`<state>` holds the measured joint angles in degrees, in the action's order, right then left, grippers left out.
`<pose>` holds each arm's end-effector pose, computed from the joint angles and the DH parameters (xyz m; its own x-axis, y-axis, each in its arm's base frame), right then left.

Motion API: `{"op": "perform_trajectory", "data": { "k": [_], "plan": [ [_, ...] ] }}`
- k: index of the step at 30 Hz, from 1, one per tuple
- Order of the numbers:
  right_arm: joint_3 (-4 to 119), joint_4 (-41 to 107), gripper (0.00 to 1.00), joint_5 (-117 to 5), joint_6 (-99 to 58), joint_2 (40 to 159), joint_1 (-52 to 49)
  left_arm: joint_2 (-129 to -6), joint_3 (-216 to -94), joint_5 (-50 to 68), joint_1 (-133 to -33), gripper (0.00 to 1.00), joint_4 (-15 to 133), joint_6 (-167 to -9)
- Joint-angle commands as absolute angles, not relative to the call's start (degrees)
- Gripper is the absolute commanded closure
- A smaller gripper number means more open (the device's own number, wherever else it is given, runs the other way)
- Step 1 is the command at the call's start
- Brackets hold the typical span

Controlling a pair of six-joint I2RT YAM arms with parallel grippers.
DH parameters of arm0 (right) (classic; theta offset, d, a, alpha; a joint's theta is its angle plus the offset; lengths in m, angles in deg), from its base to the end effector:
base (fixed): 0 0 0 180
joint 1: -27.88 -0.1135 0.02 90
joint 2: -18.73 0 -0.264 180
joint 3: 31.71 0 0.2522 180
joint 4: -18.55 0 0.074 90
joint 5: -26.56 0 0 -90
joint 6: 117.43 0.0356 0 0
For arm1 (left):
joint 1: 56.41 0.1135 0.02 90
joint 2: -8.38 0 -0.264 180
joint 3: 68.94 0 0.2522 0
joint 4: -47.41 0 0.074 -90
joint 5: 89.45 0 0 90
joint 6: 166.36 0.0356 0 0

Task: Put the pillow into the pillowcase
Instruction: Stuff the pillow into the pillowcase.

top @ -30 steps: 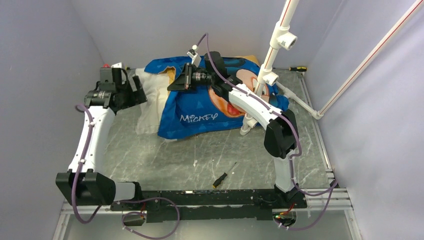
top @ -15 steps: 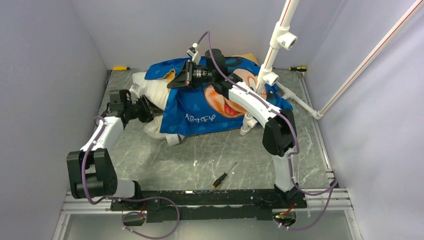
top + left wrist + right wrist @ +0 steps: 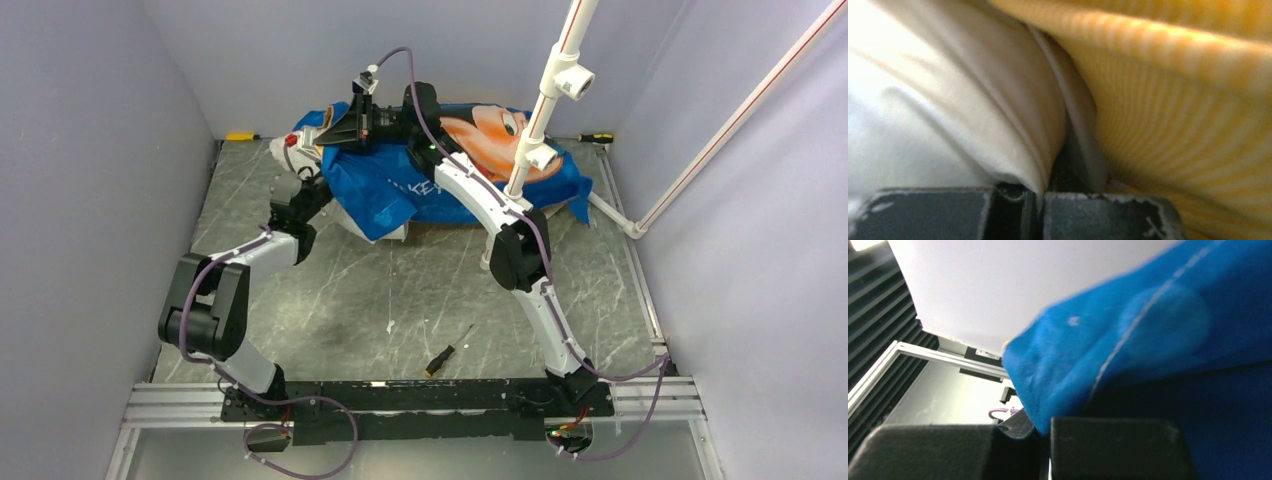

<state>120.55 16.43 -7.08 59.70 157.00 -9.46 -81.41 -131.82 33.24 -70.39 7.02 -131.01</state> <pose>0.4207 0.3582 0.3762 -0.9597 -0.0362 -0.2788 -0.2690 -0.1703 0.9480 0.3302 -0.1020 0.2876 -0.4507 -0.5952 -0.6653 0.5970 0.3532 -0.7203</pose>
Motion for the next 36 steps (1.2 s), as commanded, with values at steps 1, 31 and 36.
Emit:
{"op": "perform_trajectory", "data": {
  "k": [1, 31, 36],
  "plan": [
    [122.7, 1.4, 1.00, -6.3, 66.3, 151.1, -17.9, -84.5, -135.0, 29.3, -80.4, 1.00, -9.3, -119.4],
    [108.6, 26.9, 0.49, -11.5, 36.6, 135.1, -11.3, -86.9, -144.4, 24.9, -78.6, 1.00, 1.3, -113.4],
    [109.4, 44.2, 0.32, -20.0, 22.2, 131.9, -9.6, -78.8, -143.4, 16.9, -78.6, 1.00, 20.4, -114.1]
  ]
}}
